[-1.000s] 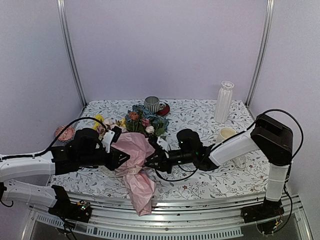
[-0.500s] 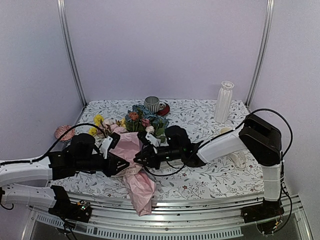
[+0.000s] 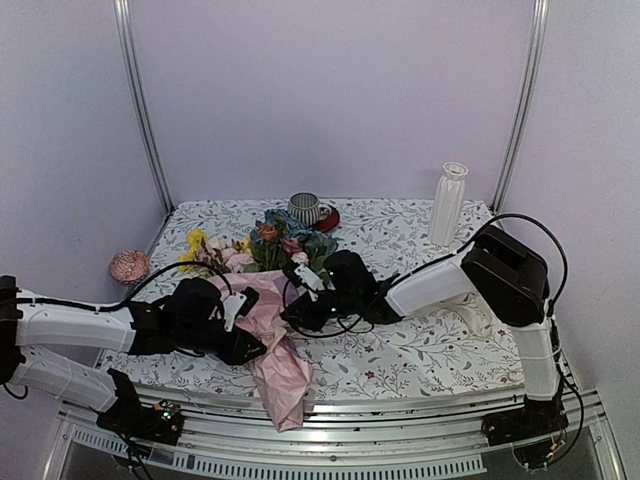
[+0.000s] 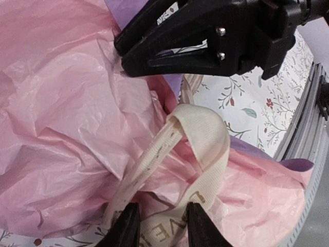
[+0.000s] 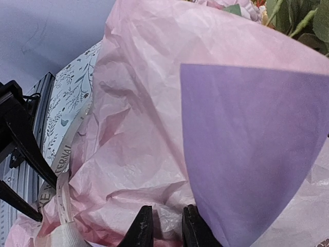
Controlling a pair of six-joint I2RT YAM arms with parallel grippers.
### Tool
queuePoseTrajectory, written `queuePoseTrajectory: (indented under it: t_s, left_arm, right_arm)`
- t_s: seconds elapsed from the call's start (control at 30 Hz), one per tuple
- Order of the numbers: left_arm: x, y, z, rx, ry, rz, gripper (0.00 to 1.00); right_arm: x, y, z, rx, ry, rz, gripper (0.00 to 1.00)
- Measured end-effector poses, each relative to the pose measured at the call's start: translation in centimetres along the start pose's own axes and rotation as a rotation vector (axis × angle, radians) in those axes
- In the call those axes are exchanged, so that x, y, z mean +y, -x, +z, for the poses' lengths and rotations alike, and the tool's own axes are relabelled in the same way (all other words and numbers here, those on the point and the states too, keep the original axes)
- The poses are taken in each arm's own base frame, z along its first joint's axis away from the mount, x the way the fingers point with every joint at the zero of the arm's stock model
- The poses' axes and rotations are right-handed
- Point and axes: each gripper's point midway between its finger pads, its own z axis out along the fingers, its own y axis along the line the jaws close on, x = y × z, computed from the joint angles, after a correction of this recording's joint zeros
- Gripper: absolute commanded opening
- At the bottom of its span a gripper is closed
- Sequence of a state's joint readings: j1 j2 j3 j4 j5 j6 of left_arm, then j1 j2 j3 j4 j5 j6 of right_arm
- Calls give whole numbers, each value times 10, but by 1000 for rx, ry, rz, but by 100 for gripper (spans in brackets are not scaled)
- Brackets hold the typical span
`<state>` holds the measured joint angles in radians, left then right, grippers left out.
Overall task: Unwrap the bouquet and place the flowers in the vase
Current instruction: Untie the half-tied ribbon from the tied bouquet.
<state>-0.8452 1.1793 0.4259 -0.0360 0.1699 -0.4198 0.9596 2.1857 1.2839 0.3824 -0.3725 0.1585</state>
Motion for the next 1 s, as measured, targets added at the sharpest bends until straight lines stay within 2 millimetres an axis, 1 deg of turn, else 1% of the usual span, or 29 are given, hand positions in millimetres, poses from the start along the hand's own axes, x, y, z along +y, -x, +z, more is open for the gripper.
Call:
queuePoseTrajectory:
  t_s: [0.13, 0.23, 0.33, 0.47, 0.57, 0.63, 0.73, 0.8, 0.9, 1.0]
  left_arm:
    - [0, -1, 1, 0, 21, -3, 44]
    - [-2, -2, 2, -1, 28, -4, 44]
    - [-3, -4, 2, 2, 37, -6, 42]
    - [1, -3, 1, 3, 86, -10, 42]
    - [1, 8, -9, -36, 109, -10, 44]
    - [-2, 18, -19, -81, 106, -7, 45]
    - [-8, 35, -34, -148, 96, 1, 47]
    - [-9, 41, -39, -173, 99, 7, 47]
    - [-6, 43, -41, -179, 122, 25, 43]
    - [0, 38, -38, -154, 154, 45, 36]
  right_arm:
    - [-1, -5, -1, 27, -5, -14, 25]
    - [4, -4, -5, 42, -4, -45, 27]
    - [17, 3, -12, 48, -4, -103, 28]
    - [39, 20, -17, 34, 12, -182, 29]
    - [50, 31, -22, 23, 11, -220, 29]
    - [55, 36, -26, 19, 10, -237, 29]
    - [56, 42, -31, 10, -2, -255, 30]
    - [56, 45, -35, 4, -9, -269, 31]
    - [56, 45, -37, 5, -14, -292, 31]
    - [53, 36, -36, 11, -16, -301, 32]
